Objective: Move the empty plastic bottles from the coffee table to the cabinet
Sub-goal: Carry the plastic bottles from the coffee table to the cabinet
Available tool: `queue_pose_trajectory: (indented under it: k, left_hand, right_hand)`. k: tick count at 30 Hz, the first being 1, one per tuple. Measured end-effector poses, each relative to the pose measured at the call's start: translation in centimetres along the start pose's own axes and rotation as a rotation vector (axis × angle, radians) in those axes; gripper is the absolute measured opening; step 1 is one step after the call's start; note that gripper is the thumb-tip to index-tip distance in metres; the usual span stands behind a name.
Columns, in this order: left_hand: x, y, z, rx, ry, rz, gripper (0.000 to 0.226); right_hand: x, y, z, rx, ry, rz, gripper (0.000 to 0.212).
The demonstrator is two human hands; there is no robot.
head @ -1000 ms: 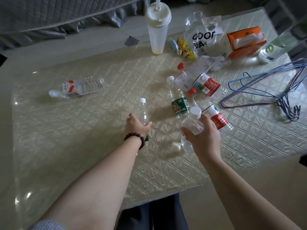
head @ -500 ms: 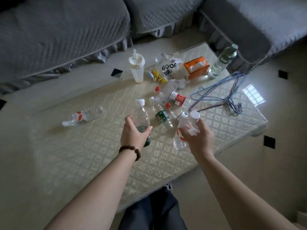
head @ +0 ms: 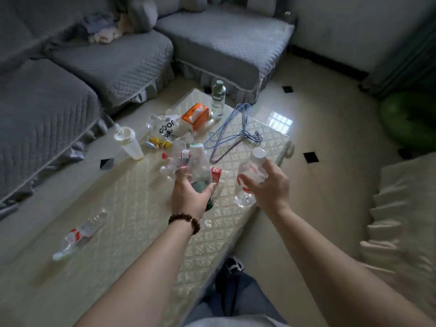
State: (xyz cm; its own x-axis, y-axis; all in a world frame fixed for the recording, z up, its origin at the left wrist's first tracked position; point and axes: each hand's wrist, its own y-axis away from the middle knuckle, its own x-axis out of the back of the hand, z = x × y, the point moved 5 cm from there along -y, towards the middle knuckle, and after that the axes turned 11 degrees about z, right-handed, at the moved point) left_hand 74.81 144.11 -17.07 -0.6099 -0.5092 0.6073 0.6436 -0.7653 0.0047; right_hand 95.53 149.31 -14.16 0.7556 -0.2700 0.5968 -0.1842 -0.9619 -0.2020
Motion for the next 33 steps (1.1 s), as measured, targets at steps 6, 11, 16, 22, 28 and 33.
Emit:
queue_pose_trajectory:
  k: [6,11,16,22,28,33]
  left_hand:
    - [-5.1,4.9,3.7,-0.183,0.031,-0.215,0.072]
    - [-10.4,9.9,7.2,-0.287,0.012,-0.428,0.078]
    - [-15.6,15.5,11.5,-0.383,0.012,-0.597,0.077]
    - [-22.0,22.9,16.9,-0.504,0.026,-0.766,0.08]
    - [-30.9,29.7,22.8,-0.51,0.05,-0.914,0.081]
    - [-39.3,35.4,29.1,-0.534,0.09,-1.004,0.084]
  right_hand:
    - [8.5,3.2,4.6,-0.145,0.031,0.2,0.058]
    - [16.2,6.5,10.1,-0.338,0.13,0.39,0.059]
    - [24.0,10.2,14.8,-0.453,0.151,0.578,0.059]
    - [32.3,13.2,19.6,-0.599,0.123,0.795,0.044]
    - [39.9,12.4,26.0,-0.694,0.15,0.879,0.046]
    - [46.6,9.5,32.3,-0.749,0.142,0.932,0.05]
